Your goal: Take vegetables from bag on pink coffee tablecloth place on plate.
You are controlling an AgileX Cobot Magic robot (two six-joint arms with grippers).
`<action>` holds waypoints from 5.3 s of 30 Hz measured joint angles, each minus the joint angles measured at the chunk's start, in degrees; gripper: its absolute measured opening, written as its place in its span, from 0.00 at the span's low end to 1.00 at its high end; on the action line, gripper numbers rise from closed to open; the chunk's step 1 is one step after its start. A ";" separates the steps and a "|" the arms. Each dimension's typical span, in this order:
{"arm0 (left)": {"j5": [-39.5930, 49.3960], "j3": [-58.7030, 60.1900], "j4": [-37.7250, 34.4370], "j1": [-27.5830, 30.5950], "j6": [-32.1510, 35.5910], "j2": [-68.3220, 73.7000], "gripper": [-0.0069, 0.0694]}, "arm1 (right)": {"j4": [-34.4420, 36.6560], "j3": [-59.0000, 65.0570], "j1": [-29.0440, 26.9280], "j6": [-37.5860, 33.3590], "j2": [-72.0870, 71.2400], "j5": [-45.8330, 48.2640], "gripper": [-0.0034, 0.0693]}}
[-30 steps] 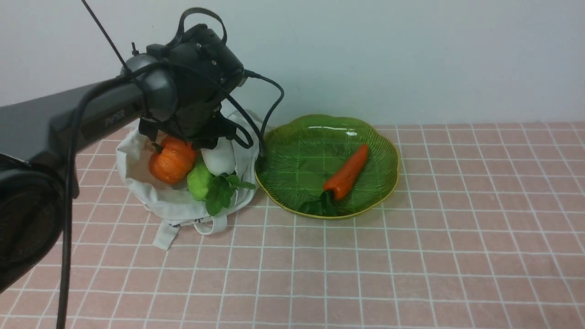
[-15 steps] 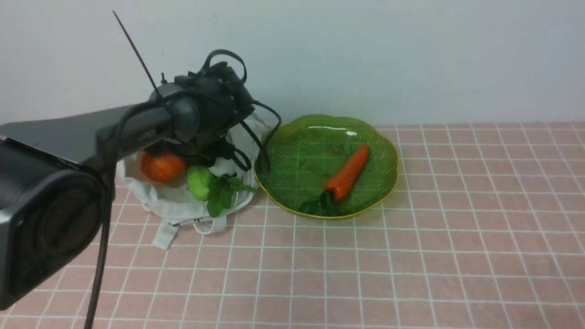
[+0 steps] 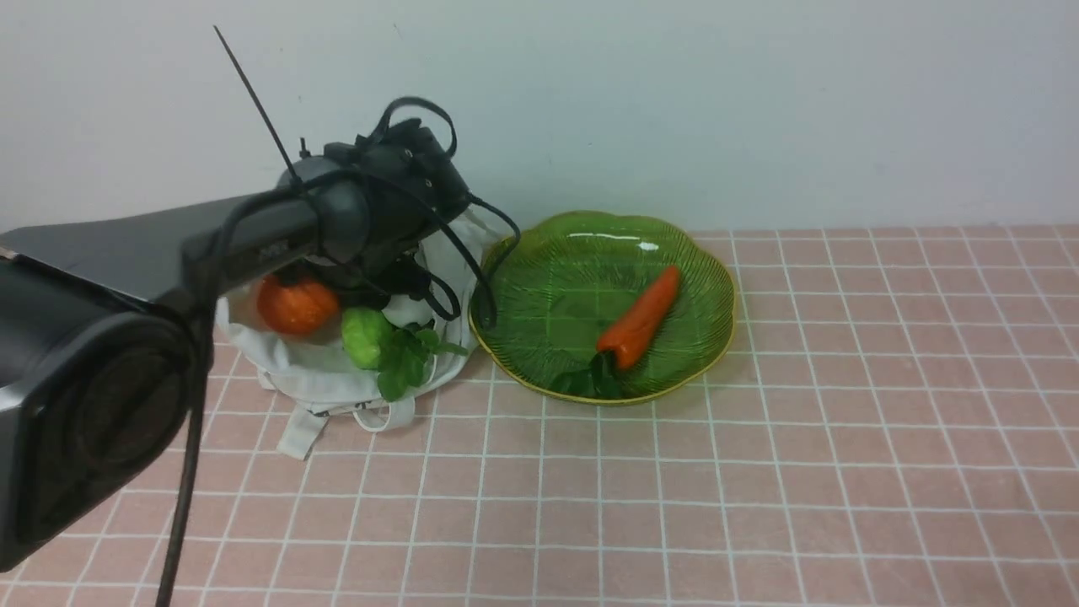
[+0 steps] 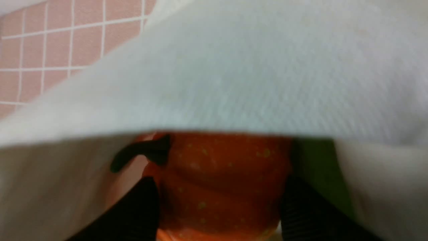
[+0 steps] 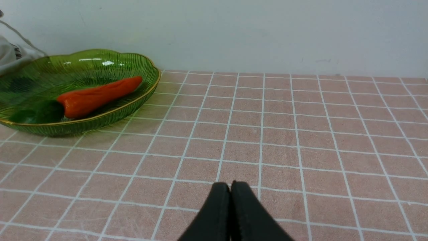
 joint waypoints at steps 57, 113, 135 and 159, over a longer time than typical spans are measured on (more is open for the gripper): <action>8.10 -8.09 -28.43 -11.42 38.25 -28.13 0.29 | 0.00 0.00 0.00 0.00 0.00 0.00 0.03; -36.03 94.65 -29.46 -1.46 26.33 -126.77 0.08 | 0.00 0.00 0.00 0.00 0.00 0.00 0.03; -39.61 102.48 -40.65 18.78 40.07 -127.41 0.08 | 0.00 0.00 0.00 0.00 0.00 0.00 0.03; -39.61 102.48 -40.54 18.78 39.52 -127.41 0.08 | 0.00 0.00 0.00 0.00 0.00 0.00 0.03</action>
